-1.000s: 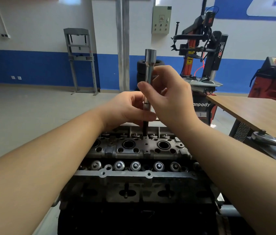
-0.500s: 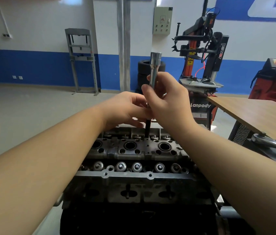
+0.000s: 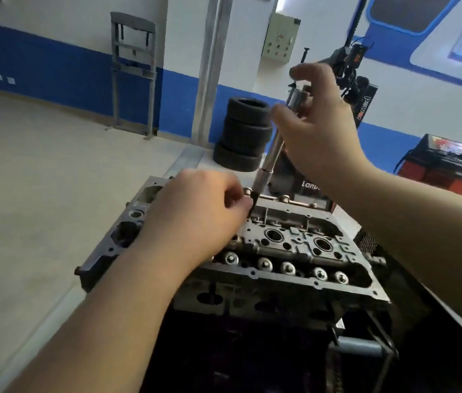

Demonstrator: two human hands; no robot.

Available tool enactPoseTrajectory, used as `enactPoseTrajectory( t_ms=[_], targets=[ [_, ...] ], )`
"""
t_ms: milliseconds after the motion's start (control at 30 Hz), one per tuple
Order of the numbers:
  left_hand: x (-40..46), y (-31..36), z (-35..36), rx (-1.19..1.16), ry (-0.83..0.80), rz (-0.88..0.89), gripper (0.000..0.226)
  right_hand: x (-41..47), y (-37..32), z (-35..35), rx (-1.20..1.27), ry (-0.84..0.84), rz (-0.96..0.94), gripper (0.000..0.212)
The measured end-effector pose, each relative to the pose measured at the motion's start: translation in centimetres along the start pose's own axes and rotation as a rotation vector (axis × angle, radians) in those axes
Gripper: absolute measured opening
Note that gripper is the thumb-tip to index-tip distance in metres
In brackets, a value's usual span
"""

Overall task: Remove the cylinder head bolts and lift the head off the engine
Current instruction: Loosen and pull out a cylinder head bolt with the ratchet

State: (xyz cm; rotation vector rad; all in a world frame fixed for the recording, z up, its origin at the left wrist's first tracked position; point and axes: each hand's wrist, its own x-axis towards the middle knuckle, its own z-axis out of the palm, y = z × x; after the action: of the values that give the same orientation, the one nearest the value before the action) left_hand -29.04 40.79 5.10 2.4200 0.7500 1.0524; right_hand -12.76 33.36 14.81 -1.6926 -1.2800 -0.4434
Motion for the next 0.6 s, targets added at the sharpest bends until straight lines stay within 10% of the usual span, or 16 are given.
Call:
enactPoseTrajectory(
  t_ms=[167,333,600],
  targets=[
    [1.8,-3.2,-3.3,-0.057,-0.042,-0.139,0.015,3.7,-2.2,-2.6,-0.629,-0.264,-0.098,0.046],
    [1.8,-0.8,-0.1,-0.13,0.077,-0.127,0.019,5.7,-3.8,-4.2,-0.601,-0.546,-0.043,0.025],
    [3.5,-0.1,3.2,-0.172,-0.213,-0.042,0.054,5.4,-5.6,-4.0,-0.387,-0.679,0.008,0.027]
  ],
)
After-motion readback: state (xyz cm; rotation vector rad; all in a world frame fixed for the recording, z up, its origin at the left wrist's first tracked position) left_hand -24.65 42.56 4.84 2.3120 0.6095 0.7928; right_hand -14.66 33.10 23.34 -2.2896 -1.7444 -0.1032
